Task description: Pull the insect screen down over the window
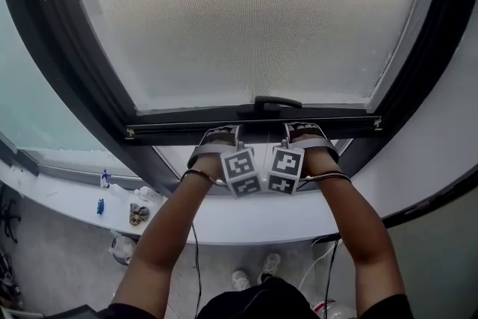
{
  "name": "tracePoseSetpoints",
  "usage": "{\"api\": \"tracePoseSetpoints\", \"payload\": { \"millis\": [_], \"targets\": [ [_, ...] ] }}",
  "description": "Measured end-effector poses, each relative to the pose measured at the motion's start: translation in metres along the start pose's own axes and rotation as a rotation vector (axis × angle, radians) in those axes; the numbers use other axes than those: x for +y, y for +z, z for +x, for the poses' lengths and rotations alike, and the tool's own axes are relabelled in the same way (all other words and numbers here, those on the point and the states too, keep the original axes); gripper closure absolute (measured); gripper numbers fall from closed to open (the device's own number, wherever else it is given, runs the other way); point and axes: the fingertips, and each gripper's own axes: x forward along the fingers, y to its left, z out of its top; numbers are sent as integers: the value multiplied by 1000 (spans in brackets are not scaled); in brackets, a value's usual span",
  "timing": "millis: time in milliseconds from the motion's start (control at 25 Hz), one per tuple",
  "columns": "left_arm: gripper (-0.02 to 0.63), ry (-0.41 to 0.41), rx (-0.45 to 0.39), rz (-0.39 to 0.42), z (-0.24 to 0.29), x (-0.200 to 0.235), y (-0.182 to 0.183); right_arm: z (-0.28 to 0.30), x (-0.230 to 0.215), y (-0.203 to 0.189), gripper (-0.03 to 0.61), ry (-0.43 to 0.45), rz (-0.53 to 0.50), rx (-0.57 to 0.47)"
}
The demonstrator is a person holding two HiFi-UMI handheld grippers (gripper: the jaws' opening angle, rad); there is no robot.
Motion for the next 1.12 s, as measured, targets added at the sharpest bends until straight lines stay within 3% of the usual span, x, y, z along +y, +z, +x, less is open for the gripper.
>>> {"api": "tracePoseSetpoints", "payload": {
  "millis": [320, 840, 1120],
  "targets": [
    [373, -3, -39, -36, 0, 7, 1, 2, -7, 3, 372, -50, 39, -41],
    [373, -18, -26, -13, 1, 6, 0, 2, -7, 2, 382, -50, 10, -65],
    [373, -20, -55, -45, -2, 3, 1, -2, -6, 3, 382, -28, 15, -82]
  ]
}}
